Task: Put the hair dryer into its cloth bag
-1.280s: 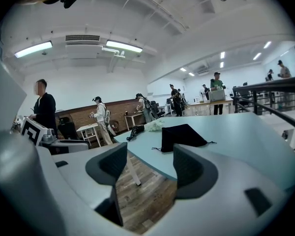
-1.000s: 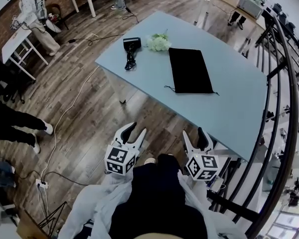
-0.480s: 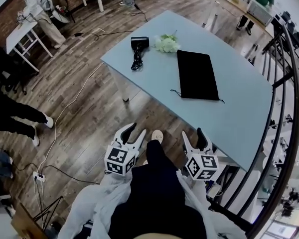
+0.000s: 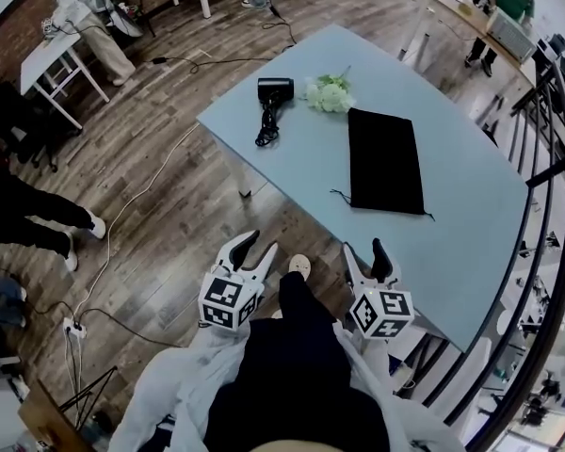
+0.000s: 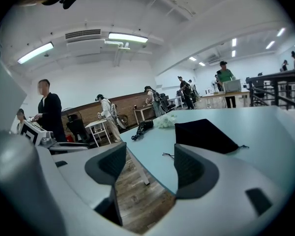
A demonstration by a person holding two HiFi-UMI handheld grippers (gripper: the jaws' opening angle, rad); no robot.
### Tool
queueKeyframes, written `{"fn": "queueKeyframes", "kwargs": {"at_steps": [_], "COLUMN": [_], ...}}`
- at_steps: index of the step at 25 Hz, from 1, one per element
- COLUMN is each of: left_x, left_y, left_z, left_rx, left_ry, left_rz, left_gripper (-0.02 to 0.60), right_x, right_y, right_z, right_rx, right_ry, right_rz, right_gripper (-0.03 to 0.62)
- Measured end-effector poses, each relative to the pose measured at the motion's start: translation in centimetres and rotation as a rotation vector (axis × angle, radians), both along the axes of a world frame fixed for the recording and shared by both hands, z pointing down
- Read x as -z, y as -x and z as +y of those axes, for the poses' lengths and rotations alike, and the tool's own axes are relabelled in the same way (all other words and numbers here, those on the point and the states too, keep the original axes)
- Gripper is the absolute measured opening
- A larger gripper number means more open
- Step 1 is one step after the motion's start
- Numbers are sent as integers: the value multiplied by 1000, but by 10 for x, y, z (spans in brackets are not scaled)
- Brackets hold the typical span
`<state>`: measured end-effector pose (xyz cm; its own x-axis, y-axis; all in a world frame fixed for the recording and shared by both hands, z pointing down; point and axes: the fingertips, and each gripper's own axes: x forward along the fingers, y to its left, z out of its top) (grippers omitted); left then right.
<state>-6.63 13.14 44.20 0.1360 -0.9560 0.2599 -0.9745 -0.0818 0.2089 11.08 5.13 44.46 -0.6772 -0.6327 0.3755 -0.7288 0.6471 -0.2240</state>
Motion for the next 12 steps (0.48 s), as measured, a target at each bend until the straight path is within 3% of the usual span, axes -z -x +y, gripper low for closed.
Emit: {"fn": "queueKeyframes", "kwargs": {"at_steps": [12], "left_x": [6], "left_y": [41], "left_z": [-70], "left_rx": [56], "left_ry": [3], "left_rz": [6], "left_gripper": [173], "right_x": [4], "right_y": [41], "right_z": [-77], "right_rx": [55], "right_ry": [7], "right_rz": [10], "right_gripper": [304]}}
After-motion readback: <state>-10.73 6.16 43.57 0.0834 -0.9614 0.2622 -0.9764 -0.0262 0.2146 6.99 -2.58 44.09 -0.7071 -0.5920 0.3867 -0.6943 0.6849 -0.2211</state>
